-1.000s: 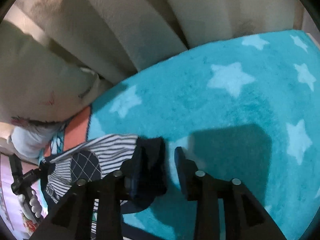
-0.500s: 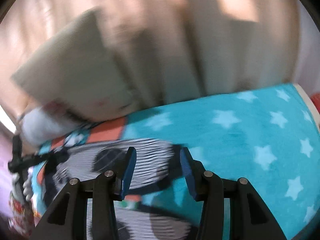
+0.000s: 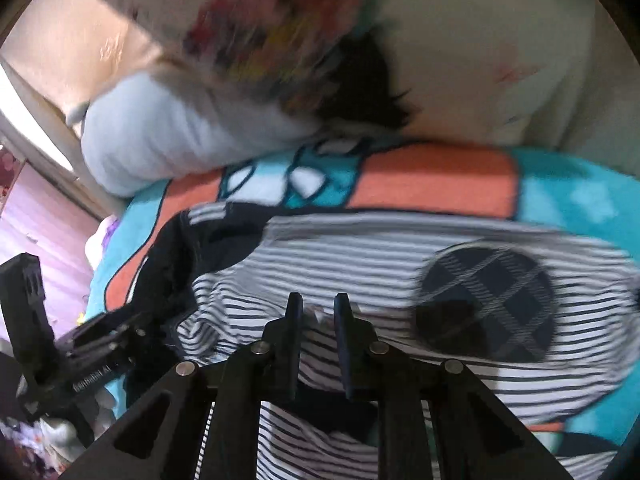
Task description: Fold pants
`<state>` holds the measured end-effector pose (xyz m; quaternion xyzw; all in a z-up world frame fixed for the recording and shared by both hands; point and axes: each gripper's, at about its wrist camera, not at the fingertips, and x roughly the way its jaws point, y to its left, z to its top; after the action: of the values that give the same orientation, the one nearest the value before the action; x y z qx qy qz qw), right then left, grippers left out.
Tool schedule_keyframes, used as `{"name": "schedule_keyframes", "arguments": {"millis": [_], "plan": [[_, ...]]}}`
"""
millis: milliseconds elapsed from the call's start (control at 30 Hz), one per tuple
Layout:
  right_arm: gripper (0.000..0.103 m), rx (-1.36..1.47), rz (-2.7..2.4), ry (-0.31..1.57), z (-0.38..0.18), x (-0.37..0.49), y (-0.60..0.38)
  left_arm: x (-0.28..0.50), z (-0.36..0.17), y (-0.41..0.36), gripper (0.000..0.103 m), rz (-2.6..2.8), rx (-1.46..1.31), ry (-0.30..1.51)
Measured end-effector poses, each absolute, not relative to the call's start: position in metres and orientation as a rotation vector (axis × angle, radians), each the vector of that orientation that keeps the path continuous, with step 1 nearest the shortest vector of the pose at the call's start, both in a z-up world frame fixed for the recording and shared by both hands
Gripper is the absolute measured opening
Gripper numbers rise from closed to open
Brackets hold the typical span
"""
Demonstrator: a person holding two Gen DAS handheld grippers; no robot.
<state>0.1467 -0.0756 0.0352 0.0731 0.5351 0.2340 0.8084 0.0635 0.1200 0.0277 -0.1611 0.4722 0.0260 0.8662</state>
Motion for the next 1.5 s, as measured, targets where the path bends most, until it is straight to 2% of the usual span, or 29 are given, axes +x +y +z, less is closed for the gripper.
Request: {"name": "schedule_keyframes", "arguments": {"millis": [167, 233, 400, 467, 567, 767, 933, 1133, 1333, 1500], "plan": [[0.017, 0.153, 0.502, 1.141, 0.019, 0.108, -0.079, 0.051, 0.024, 0.123, 0.062, 0.021, -0.355, 0.937], [0.017, 0.139, 0.494, 1.113, 0.022, 0.092, -0.089, 0.051, 0.024, 0.120, 0.068, 0.003, -0.342, 0.926], [0.017, 0.106, 0.417, 1.110, 0.045, 0.091, -0.094, 0.047, 0.020, 0.105, 0.072, 0.008, -0.252, 0.880], [0.018, 0.083, 0.411, 1.075, 0.059, 0.101, -0.084, 0.048, 0.019, 0.103, 0.074, 0.017, -0.233, 0.880], [0.024, 0.121, 0.417, 1.091, 0.061, 0.129, -0.067, 0.050, 0.018, 0.108, 0.077, 0.002, -0.265, 0.868], [0.024, 0.206, 0.430, 1.199, 0.023, 0.201, -0.024, 0.048, 0.017, 0.113, 0.079, -0.027, -0.312, 0.847], [0.024, 0.177, 0.363, 1.166, 0.020, 0.215, -0.015, 0.047, 0.016, 0.117, 0.080, -0.053, -0.345, 0.836], [0.024, 0.232, 0.432, 1.096, 0.058, 0.151, -0.027, 0.044, 0.015, 0.127, 0.080, -0.092, -0.416, 0.815], [0.024, 0.149, 0.396, 1.201, 0.022, 0.110, -0.020, 0.045, 0.014, 0.129, 0.083, -0.120, -0.449, 0.807], [0.024, 0.077, 0.370, 1.105, 0.042, 0.093, -0.023, 0.043, 0.013, 0.132, 0.083, -0.134, -0.477, 0.799]]}}
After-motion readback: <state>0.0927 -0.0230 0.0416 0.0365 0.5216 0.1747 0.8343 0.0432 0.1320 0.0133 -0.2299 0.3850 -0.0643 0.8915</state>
